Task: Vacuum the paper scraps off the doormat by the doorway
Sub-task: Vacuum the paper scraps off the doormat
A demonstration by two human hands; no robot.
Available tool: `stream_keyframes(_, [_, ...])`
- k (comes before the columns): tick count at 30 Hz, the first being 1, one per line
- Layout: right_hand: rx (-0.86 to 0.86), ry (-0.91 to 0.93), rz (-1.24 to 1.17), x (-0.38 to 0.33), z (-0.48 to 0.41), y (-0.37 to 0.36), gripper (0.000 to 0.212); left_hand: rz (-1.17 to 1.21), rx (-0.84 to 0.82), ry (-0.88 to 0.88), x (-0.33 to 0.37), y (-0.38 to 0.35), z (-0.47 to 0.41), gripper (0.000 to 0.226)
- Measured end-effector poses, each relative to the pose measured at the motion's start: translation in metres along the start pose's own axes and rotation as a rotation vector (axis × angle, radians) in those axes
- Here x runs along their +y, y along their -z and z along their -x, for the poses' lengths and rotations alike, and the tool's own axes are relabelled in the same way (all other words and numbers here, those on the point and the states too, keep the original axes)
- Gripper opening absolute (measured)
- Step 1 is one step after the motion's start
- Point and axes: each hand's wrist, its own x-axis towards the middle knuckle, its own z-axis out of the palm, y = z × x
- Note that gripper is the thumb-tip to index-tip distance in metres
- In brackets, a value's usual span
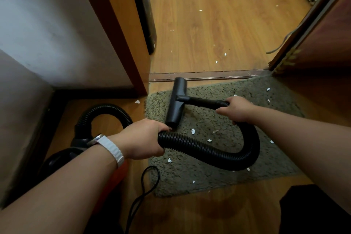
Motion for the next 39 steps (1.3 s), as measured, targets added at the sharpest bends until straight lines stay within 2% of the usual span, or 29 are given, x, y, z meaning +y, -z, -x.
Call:
stream_keyframes(4, [-0.062,0.117,0.1,-0.023,0.004,-0.007,0.028,0.004,-0.02,-0.001,-0.004,0.001,0.003,0.014])
stream_keyframes(11, [-0.184,0.161,0.179,-0.045,0.004,-0.016,0.03,0.062,-0.04,0.007,-0.013,0.003,0.017,0.016])
stream_keyframes(18, [-0.176,0.23,0.166,-0.086,-0.008,-0.04,0.032,0.087,-0.037,0.035,-0.036,0.004,0.031,0.019])
stream_keyframes(30, [-0.27,0.164,0.148,-0.128,-0.031,-0.073,0.032,0.166,-0.032,0.06,-0.076,0.003,0.043,0.016])
stream_keyframes(39, [-0.295,0.137,0.163,-0.112,-0.025,-0.055,0.027,0.157,-0.01,0.041,-0.067,0.006,0.034,0.018])
